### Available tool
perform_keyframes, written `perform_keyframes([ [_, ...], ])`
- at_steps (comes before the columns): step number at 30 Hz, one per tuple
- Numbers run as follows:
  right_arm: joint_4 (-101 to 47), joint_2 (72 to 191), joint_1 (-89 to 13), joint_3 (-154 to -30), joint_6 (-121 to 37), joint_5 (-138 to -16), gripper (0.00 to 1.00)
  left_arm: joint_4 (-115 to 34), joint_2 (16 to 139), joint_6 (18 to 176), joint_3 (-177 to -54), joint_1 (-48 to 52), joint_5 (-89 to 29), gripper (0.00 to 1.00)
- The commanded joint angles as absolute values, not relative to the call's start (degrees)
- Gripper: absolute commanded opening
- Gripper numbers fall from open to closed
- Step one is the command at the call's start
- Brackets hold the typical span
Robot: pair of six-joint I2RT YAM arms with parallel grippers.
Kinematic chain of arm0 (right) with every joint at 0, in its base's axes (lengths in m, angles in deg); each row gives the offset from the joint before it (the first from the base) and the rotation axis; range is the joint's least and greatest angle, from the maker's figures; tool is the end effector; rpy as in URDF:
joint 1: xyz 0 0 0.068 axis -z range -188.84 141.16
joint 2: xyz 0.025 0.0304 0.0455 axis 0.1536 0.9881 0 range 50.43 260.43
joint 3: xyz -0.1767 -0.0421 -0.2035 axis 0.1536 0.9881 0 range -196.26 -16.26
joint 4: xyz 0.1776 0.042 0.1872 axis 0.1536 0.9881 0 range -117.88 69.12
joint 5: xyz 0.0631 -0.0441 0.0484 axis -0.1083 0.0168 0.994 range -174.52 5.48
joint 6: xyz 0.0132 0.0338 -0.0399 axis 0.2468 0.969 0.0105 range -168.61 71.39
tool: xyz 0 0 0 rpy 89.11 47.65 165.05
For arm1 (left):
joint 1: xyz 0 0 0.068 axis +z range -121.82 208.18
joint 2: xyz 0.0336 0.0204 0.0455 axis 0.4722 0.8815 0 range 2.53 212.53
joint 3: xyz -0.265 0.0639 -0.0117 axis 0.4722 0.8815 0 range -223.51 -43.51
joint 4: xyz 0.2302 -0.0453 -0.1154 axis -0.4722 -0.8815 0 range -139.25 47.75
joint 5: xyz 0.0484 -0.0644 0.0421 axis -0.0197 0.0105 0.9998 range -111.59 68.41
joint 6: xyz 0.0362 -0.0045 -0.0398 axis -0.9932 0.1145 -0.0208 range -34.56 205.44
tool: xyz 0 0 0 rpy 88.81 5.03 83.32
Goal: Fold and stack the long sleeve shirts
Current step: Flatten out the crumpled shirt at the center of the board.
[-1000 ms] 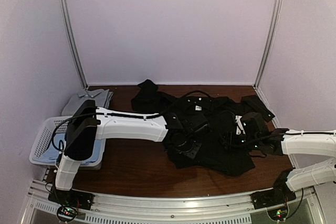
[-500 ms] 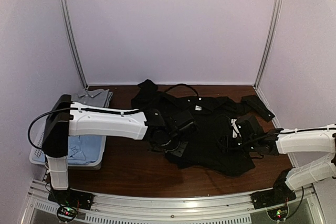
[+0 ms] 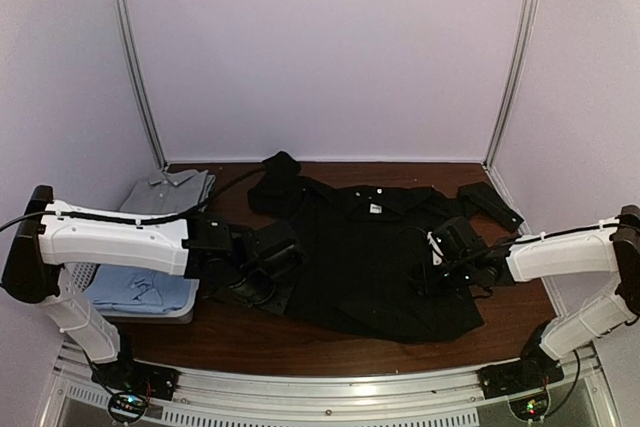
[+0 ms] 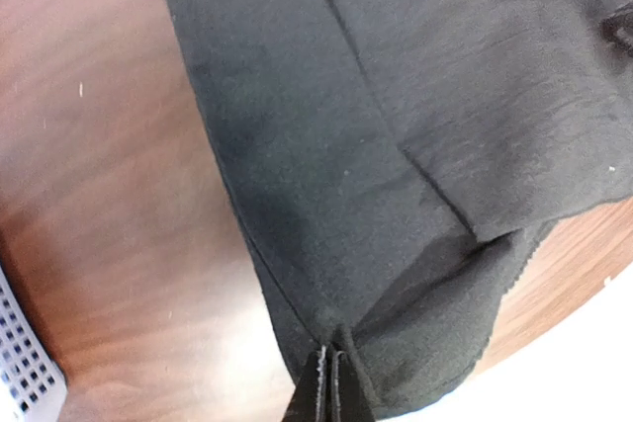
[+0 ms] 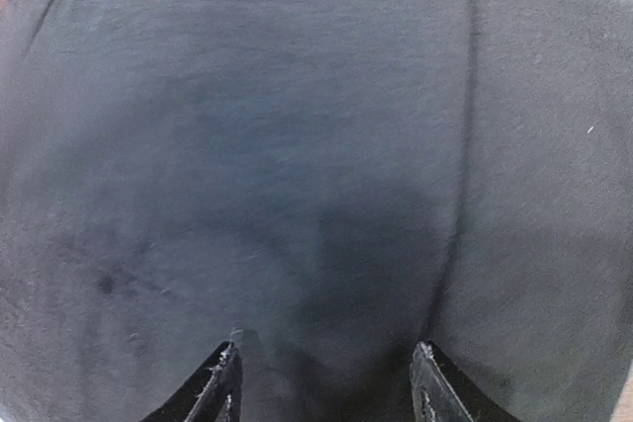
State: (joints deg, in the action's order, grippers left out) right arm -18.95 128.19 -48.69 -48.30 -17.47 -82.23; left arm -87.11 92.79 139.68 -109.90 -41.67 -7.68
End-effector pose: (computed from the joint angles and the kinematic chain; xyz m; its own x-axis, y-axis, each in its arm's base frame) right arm 0.1844 0.1558 0.1485 -0.8762 -0.0583 -0.4784 -0.2394 0.9142 0.3270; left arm 0.1143 -0.2870 0.2320 -0.9026 0.1733 -0.3939 0.2545 0.9531 -0.1637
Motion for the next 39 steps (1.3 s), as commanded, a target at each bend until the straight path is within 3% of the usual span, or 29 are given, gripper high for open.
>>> perform_keyframes([
  [1,-16.4,129.2,-48.9,-49.7,-18.9,-83.4,0.59,-88.5,89.3,142.9,-106.0,-41.4,-11.2,0.00],
  [7,-15.9,129.1,-49.0,-48.1,-18.9,-81.4,0.59,-85.3,84.6,143.7,-98.0,-39.7,-16.9,0.01],
  [12,-15.8,128.2,-49.7,-45.4,-18.2,-79.0,0.59,-85.3,85.6,142.9,-97.3,-39.5,-18.7,0.29],
  [14,-15.2,127.2,-50.3,-44.1,-17.8,-78.8,0.59,-86.6,85.2,142.5,-98.7,-39.1,-17.8,0.47],
  [18,-14.1,123.2,-50.6,-42.4,-16.4,-76.8,0.59,-88.4,83.4,140.9,-101.8,-36.4,-15.9,0.59],
  [27,-13.9,117.7,-49.6,-51.5,-15.2,-85.6,0.63,-75.2,87.3,129.5,-108.7,-22.7,-21.5,0.58],
  [31,-17.7,124.1,-46.5,-57.4,-16.8,-84.7,0.64,-71.0,93.8,124.7,-115.2,-18.4,-26.8,0.58],
  [39,-27.7,141.8,-37.5,-66.0,-14.7,-68.8,0.61,-64.0,109.7,121.1,-129.5,-12.9,-38.1,0.57],
])
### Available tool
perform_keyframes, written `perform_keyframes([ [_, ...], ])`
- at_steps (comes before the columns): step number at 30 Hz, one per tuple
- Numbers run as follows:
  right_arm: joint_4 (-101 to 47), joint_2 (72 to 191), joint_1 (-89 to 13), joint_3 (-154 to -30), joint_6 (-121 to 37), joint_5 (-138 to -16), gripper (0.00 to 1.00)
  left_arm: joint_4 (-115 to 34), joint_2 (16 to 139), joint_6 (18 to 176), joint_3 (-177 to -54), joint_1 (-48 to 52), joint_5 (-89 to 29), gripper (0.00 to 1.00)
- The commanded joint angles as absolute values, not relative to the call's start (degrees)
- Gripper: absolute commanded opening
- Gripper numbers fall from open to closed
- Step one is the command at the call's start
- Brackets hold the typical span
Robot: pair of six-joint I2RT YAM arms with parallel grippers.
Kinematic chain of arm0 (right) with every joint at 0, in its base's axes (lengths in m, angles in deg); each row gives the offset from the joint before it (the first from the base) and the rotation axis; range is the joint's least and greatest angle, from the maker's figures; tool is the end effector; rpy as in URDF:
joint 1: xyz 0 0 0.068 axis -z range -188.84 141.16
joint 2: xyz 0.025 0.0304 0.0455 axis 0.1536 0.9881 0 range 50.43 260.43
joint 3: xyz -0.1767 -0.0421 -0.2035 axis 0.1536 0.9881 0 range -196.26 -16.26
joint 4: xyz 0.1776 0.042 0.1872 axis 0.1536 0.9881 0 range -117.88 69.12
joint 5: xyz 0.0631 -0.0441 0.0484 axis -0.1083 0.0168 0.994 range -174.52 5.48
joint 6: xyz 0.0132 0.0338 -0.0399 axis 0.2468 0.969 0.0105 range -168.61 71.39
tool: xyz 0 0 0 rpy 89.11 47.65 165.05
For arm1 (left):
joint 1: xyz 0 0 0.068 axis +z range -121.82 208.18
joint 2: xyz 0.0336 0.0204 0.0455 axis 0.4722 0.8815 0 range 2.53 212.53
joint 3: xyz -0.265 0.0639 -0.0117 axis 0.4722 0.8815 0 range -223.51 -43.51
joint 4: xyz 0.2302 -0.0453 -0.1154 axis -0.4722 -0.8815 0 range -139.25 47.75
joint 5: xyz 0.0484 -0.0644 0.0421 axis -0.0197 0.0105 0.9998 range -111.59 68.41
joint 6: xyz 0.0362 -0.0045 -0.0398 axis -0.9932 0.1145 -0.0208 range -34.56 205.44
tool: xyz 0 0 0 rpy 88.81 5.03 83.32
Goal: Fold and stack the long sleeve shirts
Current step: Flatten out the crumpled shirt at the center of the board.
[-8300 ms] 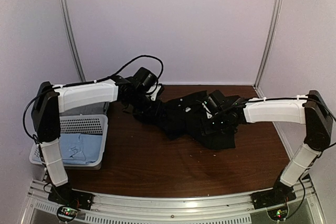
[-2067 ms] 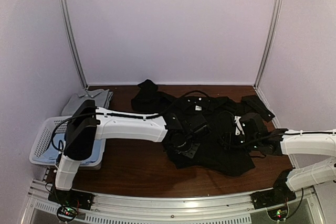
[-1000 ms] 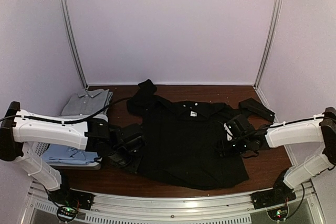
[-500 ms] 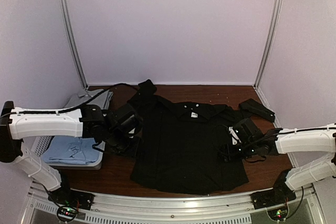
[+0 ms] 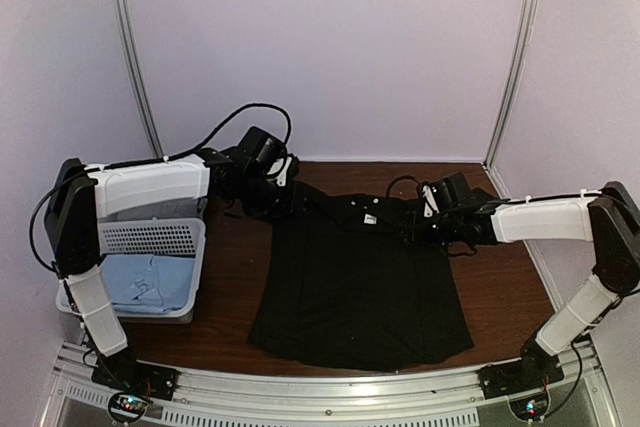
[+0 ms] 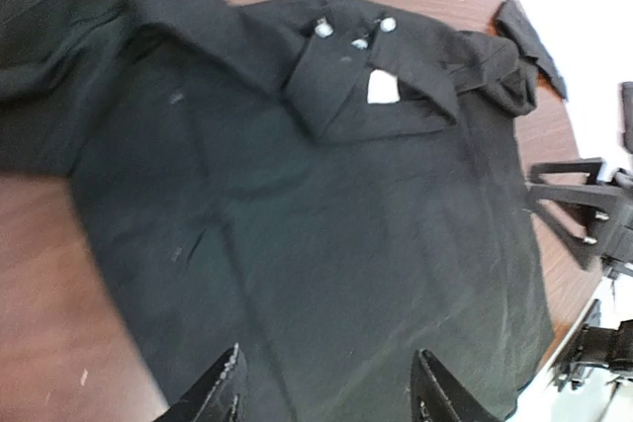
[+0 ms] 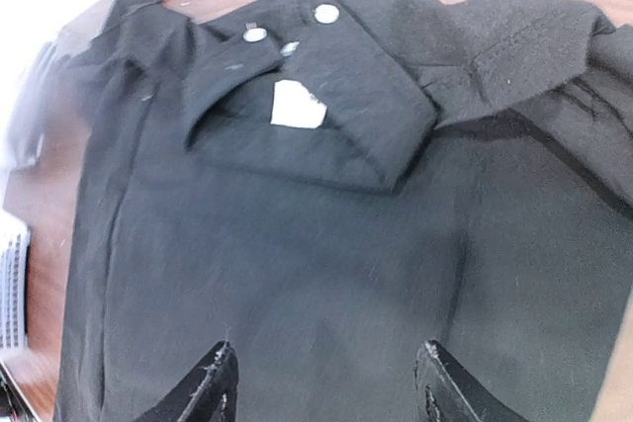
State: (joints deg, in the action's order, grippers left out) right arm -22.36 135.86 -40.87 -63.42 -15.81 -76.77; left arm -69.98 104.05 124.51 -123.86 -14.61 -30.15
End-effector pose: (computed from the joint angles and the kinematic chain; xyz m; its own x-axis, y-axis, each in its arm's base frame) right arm 0.2580 0.1671 0.1963 -0.8225 0.1186 -0.5563 -0.1933 0.8616 0.4694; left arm 0.2859 -0.2720 0.2573 -0.8979 -0.0182 -0.4398 0.2288 0.8344 -0.5015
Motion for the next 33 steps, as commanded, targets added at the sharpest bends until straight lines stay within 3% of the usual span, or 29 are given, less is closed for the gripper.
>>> perform_keyframes([
  [1,-29.6,143.8,-36.1,-66.8,-14.1,-66.5,0.60,-63.6,111.7,121.0,-131.0,-12.5,-39.6,0.57],
  [7,-37.3,153.1,-31.4,-68.7,-10.1,-56.5,0.57,-63.1,120.1,120.2,-137.0,-11.4,-42.0,0.56],
  [19,-44.5,162.5,-29.1,-72.6,-6.2,-52.1,0.48,-61.5,126.4,120.1,-137.6,-10.7,-46.5,0.54],
  [24,-44.7,164.8,-28.5,-75.2,-5.7,-52.4,0.37,-61.5,127.3,119.9,-137.5,-10.7,-46.8,0.53],
  [30,-45.9,166.9,-27.4,-80.6,-5.5,-51.9,0.10,-61.8,127.4,119.4,-138.0,-10.5,-46.5,0.53],
  [33,-46.8,168.8,-26.4,-84.6,-4.9,-50.9,0.03,-62.4,127.5,118.9,-138.0,-10.3,-46.4,0.53],
])
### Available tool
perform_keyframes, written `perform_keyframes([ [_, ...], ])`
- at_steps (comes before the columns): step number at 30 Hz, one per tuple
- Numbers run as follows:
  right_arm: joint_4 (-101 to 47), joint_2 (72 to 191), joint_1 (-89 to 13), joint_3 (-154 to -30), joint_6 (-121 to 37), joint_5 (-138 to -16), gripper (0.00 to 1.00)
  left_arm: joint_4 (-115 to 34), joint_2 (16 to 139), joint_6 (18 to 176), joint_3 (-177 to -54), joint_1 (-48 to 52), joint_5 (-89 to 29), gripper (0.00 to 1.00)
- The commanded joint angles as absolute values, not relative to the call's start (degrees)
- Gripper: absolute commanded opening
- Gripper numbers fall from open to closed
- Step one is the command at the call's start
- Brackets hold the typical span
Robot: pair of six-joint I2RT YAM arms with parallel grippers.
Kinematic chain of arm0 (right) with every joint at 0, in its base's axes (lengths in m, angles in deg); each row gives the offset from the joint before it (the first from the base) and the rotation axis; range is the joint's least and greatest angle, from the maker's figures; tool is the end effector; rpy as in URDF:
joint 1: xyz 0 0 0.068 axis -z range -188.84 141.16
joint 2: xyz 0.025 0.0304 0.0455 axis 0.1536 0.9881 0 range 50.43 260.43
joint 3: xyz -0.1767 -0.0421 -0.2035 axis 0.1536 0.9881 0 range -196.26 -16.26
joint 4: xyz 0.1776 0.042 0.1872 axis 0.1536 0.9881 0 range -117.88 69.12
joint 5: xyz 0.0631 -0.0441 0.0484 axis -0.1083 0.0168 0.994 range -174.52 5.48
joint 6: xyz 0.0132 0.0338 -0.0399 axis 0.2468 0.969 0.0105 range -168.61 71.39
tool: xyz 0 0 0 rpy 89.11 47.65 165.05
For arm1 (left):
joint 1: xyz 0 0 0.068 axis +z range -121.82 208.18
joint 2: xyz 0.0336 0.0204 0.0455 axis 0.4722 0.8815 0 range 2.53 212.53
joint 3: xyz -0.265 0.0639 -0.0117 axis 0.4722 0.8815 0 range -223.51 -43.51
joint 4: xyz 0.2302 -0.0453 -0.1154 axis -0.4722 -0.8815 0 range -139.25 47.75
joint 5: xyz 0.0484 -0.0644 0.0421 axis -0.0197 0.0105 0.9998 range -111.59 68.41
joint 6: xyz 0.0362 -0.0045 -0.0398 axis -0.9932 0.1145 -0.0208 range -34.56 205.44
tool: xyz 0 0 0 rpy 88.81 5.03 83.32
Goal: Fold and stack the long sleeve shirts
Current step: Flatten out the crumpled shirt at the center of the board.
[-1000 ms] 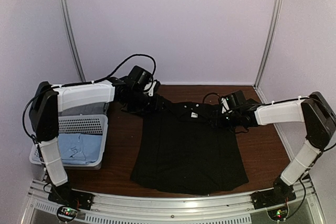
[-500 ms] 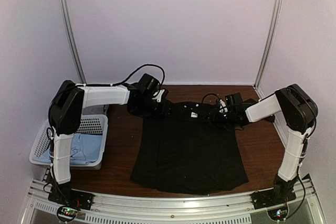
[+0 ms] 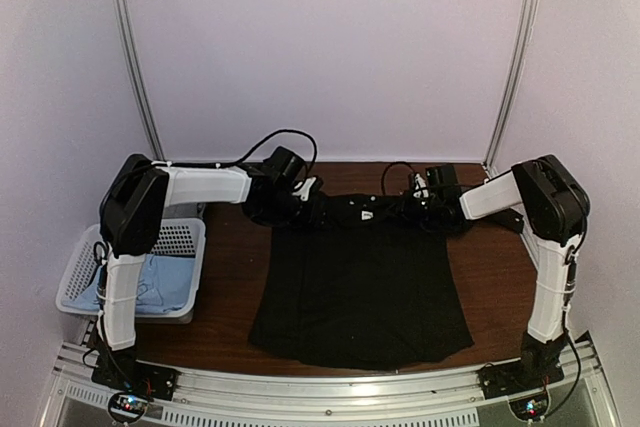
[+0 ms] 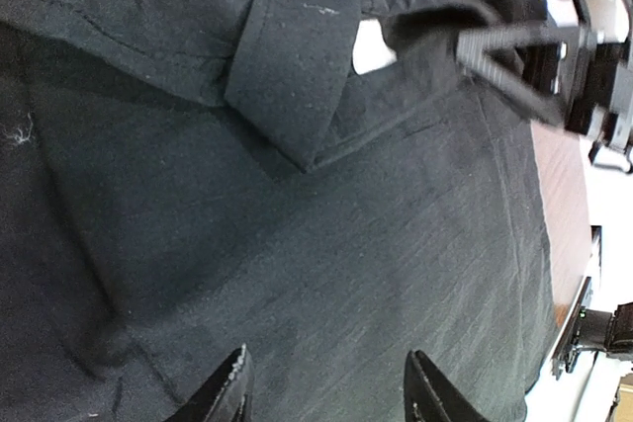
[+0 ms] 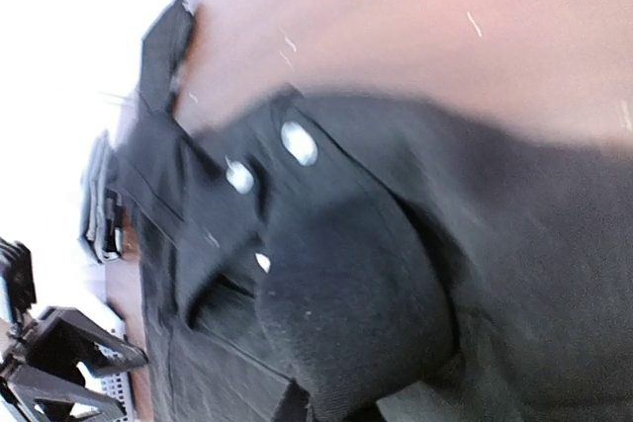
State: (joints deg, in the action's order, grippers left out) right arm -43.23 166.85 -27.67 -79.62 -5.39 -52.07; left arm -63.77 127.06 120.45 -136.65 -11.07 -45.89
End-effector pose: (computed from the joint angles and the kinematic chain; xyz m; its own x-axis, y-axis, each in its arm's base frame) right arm 0.3866 0.1520 0.1265 -0.8835 0.3093 -0.3518 -0.0948 0.6175 0.7809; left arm 0.3579 -0.3114 0.1696 -0.9470 0.0984 -0.3058 0.2753 0.7390 -0.6149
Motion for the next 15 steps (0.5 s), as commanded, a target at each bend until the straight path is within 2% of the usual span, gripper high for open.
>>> perform_keyframes([
  [1,-47.1,169.8,-26.1,-86.9,-4.4,-50.3,0.02,-62.6,127.5,118.7,-137.9,-10.2,-46.2,0.53],
  [11,-55.2,183.7,-22.2,-105.4,4.7,-46.2,0.00,-63.2,126.9,117.5,-135.6,-9.9,-45.3,0.52],
  [15,-56.0,189.8,-21.8,-113.9,5.7,-46.4,0.03,-63.2,126.5,117.3,-134.2,-9.9,-45.2,0.51],
])
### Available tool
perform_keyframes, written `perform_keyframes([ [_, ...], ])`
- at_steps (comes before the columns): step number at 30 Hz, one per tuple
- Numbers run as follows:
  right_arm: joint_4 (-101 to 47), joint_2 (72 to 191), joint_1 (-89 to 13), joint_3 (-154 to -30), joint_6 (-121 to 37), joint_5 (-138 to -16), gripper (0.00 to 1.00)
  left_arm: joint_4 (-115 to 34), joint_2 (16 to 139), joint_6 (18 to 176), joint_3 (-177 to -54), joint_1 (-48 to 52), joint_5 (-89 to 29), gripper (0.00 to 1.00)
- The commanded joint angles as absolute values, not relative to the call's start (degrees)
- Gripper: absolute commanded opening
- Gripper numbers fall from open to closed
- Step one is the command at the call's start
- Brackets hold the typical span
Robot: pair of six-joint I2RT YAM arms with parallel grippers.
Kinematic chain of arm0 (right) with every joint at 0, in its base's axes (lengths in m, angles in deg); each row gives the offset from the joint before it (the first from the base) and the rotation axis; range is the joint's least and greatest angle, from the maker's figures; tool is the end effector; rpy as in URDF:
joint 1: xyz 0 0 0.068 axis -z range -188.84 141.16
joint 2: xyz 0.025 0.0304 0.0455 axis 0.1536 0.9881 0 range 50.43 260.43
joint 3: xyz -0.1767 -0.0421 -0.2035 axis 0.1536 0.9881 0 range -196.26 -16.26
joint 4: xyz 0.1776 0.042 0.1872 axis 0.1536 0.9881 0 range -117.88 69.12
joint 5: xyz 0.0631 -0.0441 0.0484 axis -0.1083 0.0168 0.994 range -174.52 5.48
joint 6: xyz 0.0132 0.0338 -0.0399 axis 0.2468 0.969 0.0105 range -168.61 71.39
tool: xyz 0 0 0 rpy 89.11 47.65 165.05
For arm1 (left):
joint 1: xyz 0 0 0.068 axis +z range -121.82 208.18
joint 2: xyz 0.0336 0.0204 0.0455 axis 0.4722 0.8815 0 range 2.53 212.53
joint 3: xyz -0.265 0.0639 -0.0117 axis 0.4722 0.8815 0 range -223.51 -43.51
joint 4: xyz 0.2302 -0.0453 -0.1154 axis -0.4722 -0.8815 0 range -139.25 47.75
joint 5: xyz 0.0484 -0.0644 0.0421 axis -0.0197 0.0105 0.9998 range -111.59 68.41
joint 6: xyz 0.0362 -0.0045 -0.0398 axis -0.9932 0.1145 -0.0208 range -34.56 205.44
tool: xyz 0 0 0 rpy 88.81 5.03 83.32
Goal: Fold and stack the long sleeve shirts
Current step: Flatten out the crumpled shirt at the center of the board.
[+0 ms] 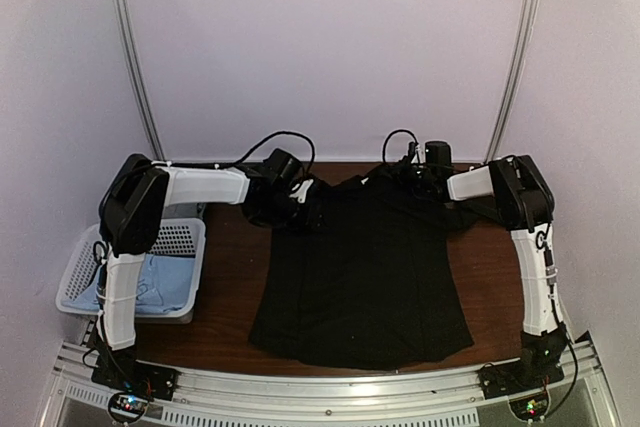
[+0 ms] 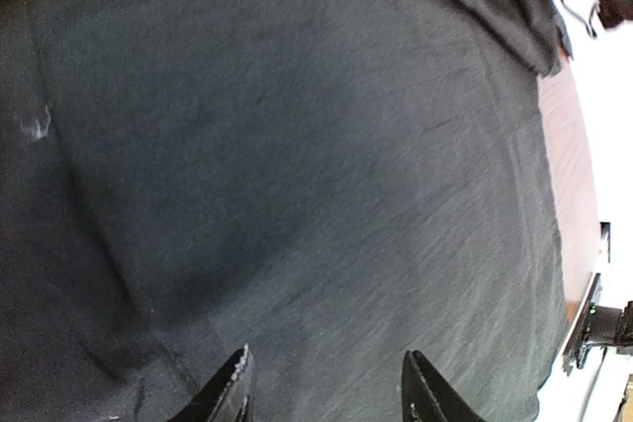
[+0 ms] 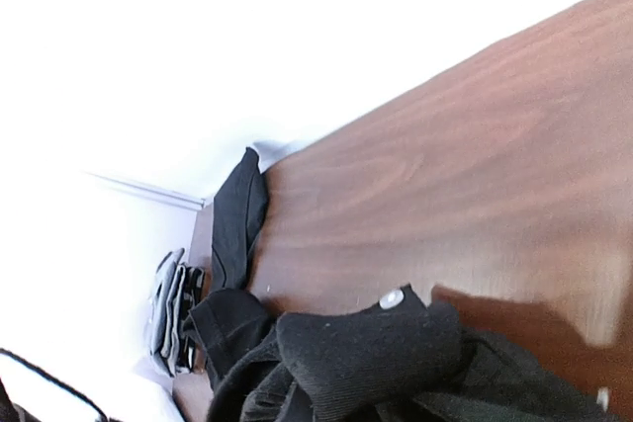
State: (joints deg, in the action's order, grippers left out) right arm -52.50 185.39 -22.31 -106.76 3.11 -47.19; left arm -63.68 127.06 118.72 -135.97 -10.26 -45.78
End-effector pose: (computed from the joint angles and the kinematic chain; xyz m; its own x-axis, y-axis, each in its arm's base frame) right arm 0.5003 0.1421 0.1368 -0.7853 0.4538 -0.4212 -0.1993 0.4589 0.8659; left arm 0.3609 -0.3052 0.1661 -0.9423 0.1088 -0.3167 0.2882 0.7448 -0.6018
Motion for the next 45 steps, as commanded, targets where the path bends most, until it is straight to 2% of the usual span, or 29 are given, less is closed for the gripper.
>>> perform_keyframes([
  [1,-55.8,191.2,-21.8,-116.1,5.8,-46.2,0.04,-63.1,126.3,117.2,-133.8,-9.9,-45.1,0.51],
  [6,-57.5,196.5,-21.8,-123.5,8.6,-45.3,0.11,-62.8,125.7,117.1,-131.9,-9.9,-45.1,0.51],
  [13,-53.4,198.2,-21.8,-130.6,7.4,-45.2,0.37,-62.8,125.0,116.8,-130.8,-9.9,-45.0,0.51],
  [18,-46.2,197.5,-21.6,-135.3,2.1,-45.5,0.51,-62.7,124.4,116.9,-130.3,-9.9,-44.5,0.51],
  [24,-39.9,192.5,-22.0,-133.0,-3.3,-45.3,0.55,-62.6,123.5,117.3,-131.3,-9.8,-42.6,0.51],
  [34,-33.1,174.7,-24.7,-108.9,-14.1,-50.7,0.57,-56.6,123.7,121.1,-141.2,-2.1,-34.0,0.51],
  [38,-32.0,170.2,-25.0,-100.7,-16.0,-53.4,0.57,-54.2,128.6,118.7,-147.6,0.7,-31.0,0.51],
  [45,-30.6,166.1,-25.0,-94.0,-17.6,-56.2,0.58,-55.7,145.0,117.8,-166.4,2.7,-35.9,0.51],
])
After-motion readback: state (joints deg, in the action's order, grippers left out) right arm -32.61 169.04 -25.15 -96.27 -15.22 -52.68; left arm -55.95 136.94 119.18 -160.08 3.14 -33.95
